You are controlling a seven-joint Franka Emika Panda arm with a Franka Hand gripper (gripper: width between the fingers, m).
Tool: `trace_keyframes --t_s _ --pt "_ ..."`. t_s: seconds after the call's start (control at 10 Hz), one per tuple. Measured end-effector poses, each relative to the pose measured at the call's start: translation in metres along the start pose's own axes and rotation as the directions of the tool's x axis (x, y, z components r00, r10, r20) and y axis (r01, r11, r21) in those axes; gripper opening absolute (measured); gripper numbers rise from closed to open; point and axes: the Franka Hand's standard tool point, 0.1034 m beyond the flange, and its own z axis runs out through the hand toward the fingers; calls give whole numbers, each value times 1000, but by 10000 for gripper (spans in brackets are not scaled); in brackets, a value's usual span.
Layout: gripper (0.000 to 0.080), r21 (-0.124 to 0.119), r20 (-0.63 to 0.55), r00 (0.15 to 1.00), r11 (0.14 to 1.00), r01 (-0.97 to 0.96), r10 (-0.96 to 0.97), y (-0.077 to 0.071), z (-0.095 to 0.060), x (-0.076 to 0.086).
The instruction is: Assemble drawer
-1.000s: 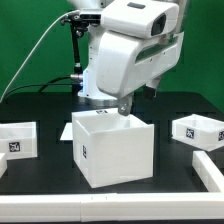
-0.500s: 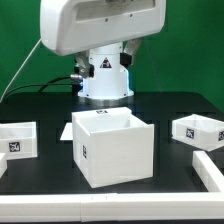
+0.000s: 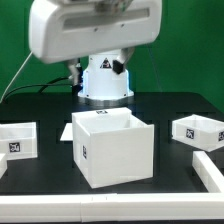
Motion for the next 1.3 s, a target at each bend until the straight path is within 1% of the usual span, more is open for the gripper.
trace_keyframes --t_s 0.1,0.2,0.3,0.5,0.6,0.7,0.8,0.9,1.0,1.1,1.2,1.3 --pt "649 -12 -28 1000 1000 7 -7 2 8 6" --pt "649 -39 -82 997 999 9 -12 0 19 9" --pt "649 -26 -61 998 1000 11 -13 -6 23 2" --pt "649 -38 -94 995 999 13 -17 -2 22 7" --pt "649 -36 -82 996 999 14 -17 -1 23 5" --pt "649 -27 -64 998 1000 -2 0 9 24 2" --pt "649 -32 -100 994 999 -38 34 25 18 2" --pt "649 -41 -177 983 998 -53 45 38 20 4" --pt "649 -51 -228 972 996 -71 58 47 26 3" --pt "649 -45 -289 954 994 -97 80 52 25 4" --pt "649 -66 -331 942 994 -86 60 56 25 4" --pt "649 -76 -364 929 993 -93 59 58 27 3"
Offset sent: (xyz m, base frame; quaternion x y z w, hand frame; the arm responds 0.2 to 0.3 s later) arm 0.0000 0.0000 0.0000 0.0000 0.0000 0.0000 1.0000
